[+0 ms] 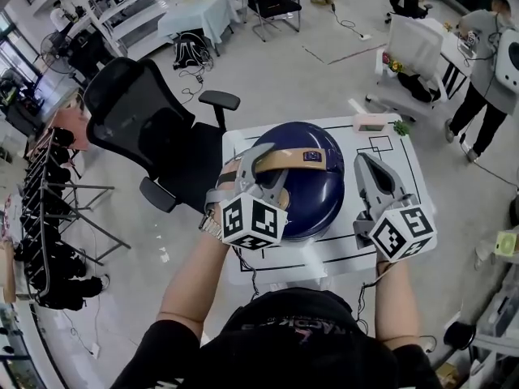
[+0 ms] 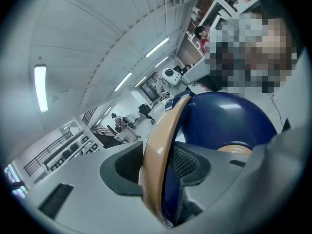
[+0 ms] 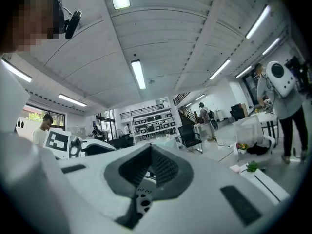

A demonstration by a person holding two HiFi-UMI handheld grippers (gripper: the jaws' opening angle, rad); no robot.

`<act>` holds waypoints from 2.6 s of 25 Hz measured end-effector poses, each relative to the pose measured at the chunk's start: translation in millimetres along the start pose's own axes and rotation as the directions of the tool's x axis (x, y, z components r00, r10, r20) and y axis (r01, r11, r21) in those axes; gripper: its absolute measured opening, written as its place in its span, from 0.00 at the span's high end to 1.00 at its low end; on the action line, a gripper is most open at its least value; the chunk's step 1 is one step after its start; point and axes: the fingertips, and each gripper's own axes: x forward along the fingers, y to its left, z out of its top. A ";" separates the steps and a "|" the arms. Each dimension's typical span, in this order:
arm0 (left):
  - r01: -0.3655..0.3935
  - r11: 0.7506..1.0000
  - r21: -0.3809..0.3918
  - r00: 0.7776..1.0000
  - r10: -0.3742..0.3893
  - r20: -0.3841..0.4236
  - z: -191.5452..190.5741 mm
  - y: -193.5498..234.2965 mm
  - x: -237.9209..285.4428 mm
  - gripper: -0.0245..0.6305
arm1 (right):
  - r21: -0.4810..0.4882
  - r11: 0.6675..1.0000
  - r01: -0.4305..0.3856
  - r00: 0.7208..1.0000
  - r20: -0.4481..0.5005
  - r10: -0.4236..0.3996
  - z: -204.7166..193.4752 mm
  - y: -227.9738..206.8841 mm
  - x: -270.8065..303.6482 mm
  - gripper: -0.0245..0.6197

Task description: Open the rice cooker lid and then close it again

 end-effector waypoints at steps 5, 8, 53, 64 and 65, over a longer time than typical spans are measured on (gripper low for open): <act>-0.024 0.995 -0.096 0.999 0.027 0.034 -4.0 17.3 -11.4 0.72 | -0.002 1.000 -0.006 1.000 -0.009 0.006 -4.1 3.0 2.2 0.96; -0.036 0.988 -0.153 0.998 0.044 0.054 -9.5 29.7 -19.7 0.72 | -0.004 1.000 -0.013 1.000 -0.009 0.013 -4.6 7.9 7.2 0.96; -0.151 0.729 -0.667 0.972 0.233 0.034 -122.6 121.0 -92.3 0.80 | 0.009 0.979 -0.204 0.975 -0.083 0.204 -39.9 102.2 89.0 0.96; -0.198 0.753 -0.628 0.963 0.268 0.018 -123.3 123.2 -97.6 0.74 | 0.011 0.980 -0.197 0.977 -0.082 0.197 -41.0 107.8 89.9 0.96; -0.203 0.758 -0.619 0.963 0.270 0.015 -123.5 122.7 -99.3 0.72 | 0.013 0.981 -0.194 0.977 -0.081 0.195 -41.2 107.7 89.8 0.96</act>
